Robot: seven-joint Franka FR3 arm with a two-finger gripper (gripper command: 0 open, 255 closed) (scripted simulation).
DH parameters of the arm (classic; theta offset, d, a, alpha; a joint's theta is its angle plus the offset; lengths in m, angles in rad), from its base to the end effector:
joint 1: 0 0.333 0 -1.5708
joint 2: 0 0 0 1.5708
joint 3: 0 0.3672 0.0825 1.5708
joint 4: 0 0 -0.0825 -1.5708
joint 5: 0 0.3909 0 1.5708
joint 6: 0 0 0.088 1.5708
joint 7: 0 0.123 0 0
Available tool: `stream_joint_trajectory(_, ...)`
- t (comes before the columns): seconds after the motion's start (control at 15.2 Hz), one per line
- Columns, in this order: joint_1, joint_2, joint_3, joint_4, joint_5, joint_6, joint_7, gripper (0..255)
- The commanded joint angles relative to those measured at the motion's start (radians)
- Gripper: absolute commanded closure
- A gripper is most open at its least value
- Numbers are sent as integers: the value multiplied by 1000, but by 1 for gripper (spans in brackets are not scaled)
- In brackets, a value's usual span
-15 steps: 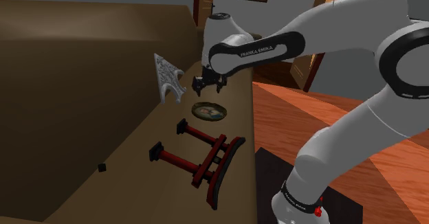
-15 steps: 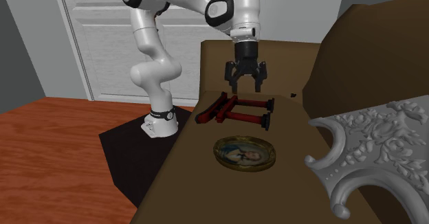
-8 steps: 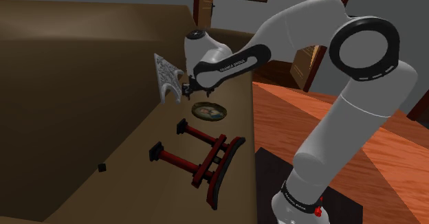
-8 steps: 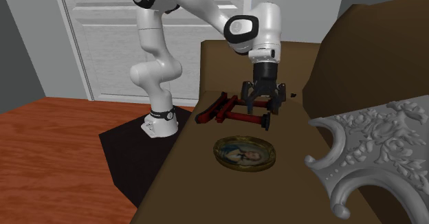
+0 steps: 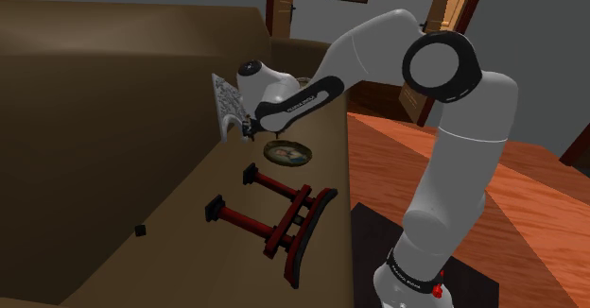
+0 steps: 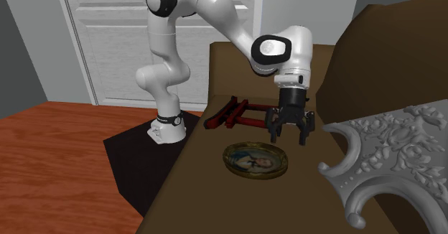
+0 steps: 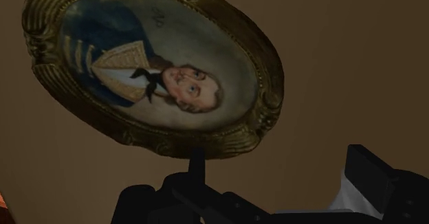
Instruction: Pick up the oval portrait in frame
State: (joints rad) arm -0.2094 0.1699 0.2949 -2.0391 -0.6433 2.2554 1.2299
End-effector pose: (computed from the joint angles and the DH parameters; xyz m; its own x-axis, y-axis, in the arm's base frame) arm 0.6045 0.0219 0.4050 0.6931 -0.5937 0.4089 -0.6984 -0.6936 0.1766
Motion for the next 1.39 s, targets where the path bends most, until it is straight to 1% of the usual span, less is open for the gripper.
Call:
stream_joint_trajectory(0.0,2,16,-4,-6,-18,16,21,0)
stream_joint_trajectory(0.33,5,44,-10,-18,-47,46,53,0)
stream_joint_trajectory(0.4,5,45,-10,-16,-47,45,53,255)
stream_joint_trajectory(0.99,5,44,-11,-18,-48,46,53,255)
stream_joint_trajectory(1.32,1,6,-1,0,-7,4,8,255)
